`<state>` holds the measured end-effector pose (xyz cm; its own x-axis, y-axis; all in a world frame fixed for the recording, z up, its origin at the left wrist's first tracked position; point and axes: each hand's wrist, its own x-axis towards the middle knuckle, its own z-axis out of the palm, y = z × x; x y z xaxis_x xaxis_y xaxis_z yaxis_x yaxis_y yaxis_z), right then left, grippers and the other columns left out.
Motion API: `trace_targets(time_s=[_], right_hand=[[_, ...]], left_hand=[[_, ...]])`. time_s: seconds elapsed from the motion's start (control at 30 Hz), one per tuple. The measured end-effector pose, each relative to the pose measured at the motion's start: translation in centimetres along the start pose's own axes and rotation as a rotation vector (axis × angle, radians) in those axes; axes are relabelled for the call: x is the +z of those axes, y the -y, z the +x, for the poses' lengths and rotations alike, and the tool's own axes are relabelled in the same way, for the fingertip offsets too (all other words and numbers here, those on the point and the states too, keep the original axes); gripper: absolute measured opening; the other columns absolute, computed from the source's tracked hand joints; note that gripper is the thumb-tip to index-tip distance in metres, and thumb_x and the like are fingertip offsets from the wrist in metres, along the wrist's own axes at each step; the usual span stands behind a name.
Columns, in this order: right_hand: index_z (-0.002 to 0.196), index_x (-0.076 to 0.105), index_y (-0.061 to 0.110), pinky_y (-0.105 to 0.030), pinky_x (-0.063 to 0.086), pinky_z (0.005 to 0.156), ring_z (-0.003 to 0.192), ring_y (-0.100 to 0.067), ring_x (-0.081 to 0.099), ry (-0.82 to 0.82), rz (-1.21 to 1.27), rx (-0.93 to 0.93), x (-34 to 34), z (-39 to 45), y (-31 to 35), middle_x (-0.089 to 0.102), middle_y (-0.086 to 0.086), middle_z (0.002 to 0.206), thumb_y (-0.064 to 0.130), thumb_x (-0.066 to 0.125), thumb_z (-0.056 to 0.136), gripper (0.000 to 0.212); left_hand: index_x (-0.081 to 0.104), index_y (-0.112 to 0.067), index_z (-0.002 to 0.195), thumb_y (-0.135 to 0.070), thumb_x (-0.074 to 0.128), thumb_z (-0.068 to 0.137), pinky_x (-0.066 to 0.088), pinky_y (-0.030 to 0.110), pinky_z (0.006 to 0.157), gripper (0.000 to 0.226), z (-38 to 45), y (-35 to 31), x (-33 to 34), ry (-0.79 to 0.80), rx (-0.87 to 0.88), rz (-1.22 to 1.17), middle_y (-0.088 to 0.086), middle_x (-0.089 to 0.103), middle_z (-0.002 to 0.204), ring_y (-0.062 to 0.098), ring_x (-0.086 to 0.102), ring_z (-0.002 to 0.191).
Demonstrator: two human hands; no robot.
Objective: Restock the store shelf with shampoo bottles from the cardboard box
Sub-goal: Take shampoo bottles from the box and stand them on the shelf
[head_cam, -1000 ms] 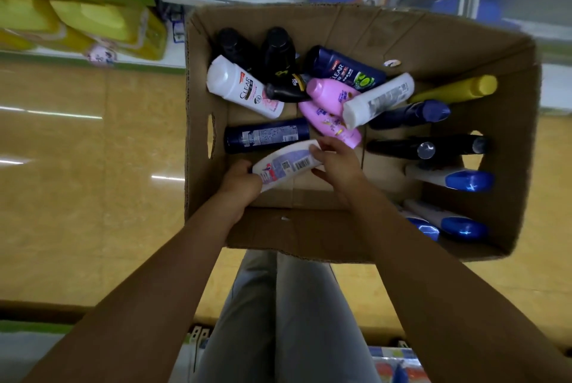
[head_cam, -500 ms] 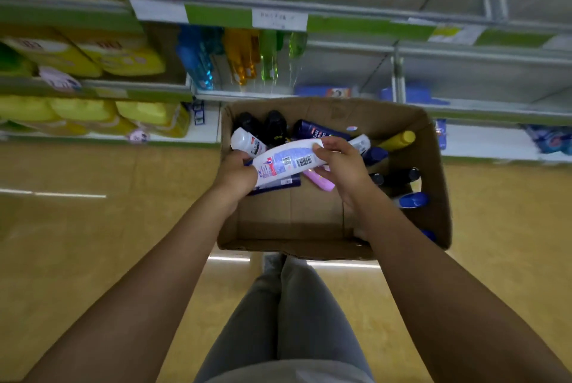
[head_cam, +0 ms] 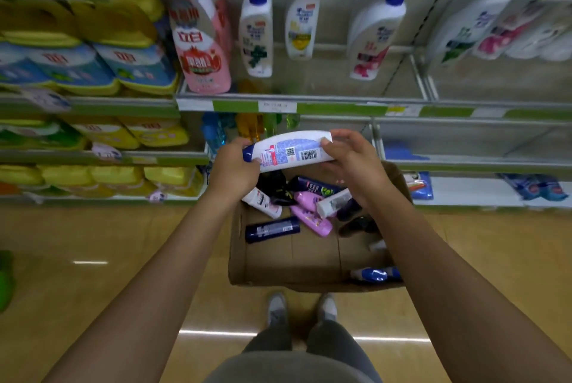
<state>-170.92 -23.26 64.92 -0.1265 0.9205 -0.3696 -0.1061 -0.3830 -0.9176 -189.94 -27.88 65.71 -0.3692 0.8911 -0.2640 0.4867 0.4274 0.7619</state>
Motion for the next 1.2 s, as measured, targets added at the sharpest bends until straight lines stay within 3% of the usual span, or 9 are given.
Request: trace_targets(time_s=[0.2, 0.33, 0.53, 0.67, 0.77, 0.87, 1.0, 1.13, 1.2], right_hand=[[0.119, 0.063, 0.018, -0.033, 0.060, 0.081, 0.095, -0.019, 0.069, 0.061, -0.015, -0.029, -1.8, -0.9, 4.8, 0.068, -0.007, 0.106, 0.014, 0.064, 0.091, 0.028], [0.117, 0.064, 0.011, -0.032, 0.059, 0.078, 0.097, -0.022, 0.071, 0.107, 0.117, 0.058, -3.2, -0.8, 7.1, 0.074, -0.009, 0.104, 0.013, 0.063, 0.091, 0.026], [0.112, 0.064, 0.008, -0.031, 0.059, 0.074, 0.097, -0.028, 0.071, 0.180, 0.261, 0.164, -3.9, -0.8, 8.5, 0.072, -0.014, 0.109, 0.011, 0.059, 0.093, 0.019], [0.114, 0.063, 0.005, -0.032, 0.060, 0.079, 0.104, -0.029, 0.069, 0.264, 0.228, 0.174, -4.3, -1.2, 8.8, 0.069, -0.016, 0.117, 0.012, 0.056, 0.095, 0.022], [0.109, 0.065, 0.009, -0.035, 0.057, 0.089, 0.114, -0.032, 0.063, 0.387, 0.207, 0.142, -4.7, -1.9, 8.8, 0.063, -0.015, 0.127, 0.015, 0.069, 0.081, 0.029], [0.126, 0.058, 0.016, -0.036, 0.054, 0.094, 0.117, -0.028, 0.061, 0.477, 0.041, 0.014, -4.7, -2.4, 8.7, 0.058, -0.009, 0.132, 0.009, 0.078, 0.069, 0.061], [0.131, 0.050, 0.019, -0.035, 0.058, 0.086, 0.108, -0.024, 0.064, 0.392, -0.319, -0.149, -3.4, -3.3, 9.2, 0.056, -0.011, 0.127, 0.002, 0.077, 0.076, 0.065], [0.132, 0.051, 0.011, -0.034, 0.056, 0.088, 0.109, -0.033, 0.065, 0.537, -0.098, -0.071, -3.0, -4.1, 9.8, 0.055, -0.017, 0.131, 0.000, 0.068, 0.084, 0.052], [0.130, 0.052, 0.007, -0.028, 0.056, 0.087, 0.105, -0.033, 0.067, 0.638, 0.026, -0.016, -2.9, -4.8, 10.4, 0.059, -0.017, 0.128, -0.001, 0.061, 0.087, 0.045]], left_hand=[[0.055, -0.013, 0.125, -0.011, 0.078, 0.076, 0.049, 0.031, 0.087, 0.054, -1.5, -3.9, -1.5, 0.014, 0.151, -0.126, -0.010, 0.056, 0.097, 0.013, 0.055, 0.096], [0.054, -0.031, 0.126, -0.021, 0.083, 0.068, 0.048, 0.047, 0.095, 0.065, -1.5, -4.8, -2.7, -0.043, 0.297, -0.056, -0.003, 0.057, 0.119, 0.024, 0.052, 0.112], [0.061, -0.024, 0.115, -0.006, 0.073, 0.078, 0.054, 0.027, 0.086, 0.042, -1.8, -7.8, -5.3, -0.046, 0.460, -0.250, -0.006, 0.056, 0.116, 0.011, 0.057, 0.108], [0.063, -0.023, 0.112, -0.007, 0.074, 0.077, 0.051, 0.015, 0.084, 0.039, -2.2, -9.8, -6.4, -0.047, 0.521, -0.200, 0.002, 0.058, 0.119, 0.010, 0.059, 0.105], [0.064, -0.024, 0.113, -0.012, 0.075, 0.076, 0.053, 0.021, 0.087, 0.040, -2.5, -11.6, -7.1, -0.050, 0.567, -0.106, 0.002, 0.058, 0.117, 0.012, 0.059, 0.105], [0.065, -0.025, 0.114, -0.018, 0.076, 0.076, 0.052, 0.019, 0.086, 0.040, -3.2, -13.6, -7.7, -0.049, 0.604, -0.026, -0.006, 0.054, 0.107, 0.005, 0.056, 0.098], [0.063, -0.030, 0.116, -0.033, 0.075, 0.077, 0.049, 0.020, 0.080, 0.041, -3.8, -16.0, -7.8, -0.085, 0.657, 0.079, -0.018, 0.050, 0.097, 0.003, 0.054, 0.090], [0.065, -0.028, 0.113, -0.043, 0.071, 0.078, 0.049, 0.022, 0.082, 0.039, -4.5, -18.2, -7.4, -0.176, 0.716, 0.042, -0.011, 0.055, 0.103, 0.001, 0.054, 0.092], [0.065, -0.026, 0.116, -0.038, 0.070, 0.081, 0.049, 0.024, 0.089, 0.038, -4.7, -19.0, -7.3, -0.114, 0.689, -0.097, -0.010, 0.059, 0.108, -0.001, 0.055, 0.096]])
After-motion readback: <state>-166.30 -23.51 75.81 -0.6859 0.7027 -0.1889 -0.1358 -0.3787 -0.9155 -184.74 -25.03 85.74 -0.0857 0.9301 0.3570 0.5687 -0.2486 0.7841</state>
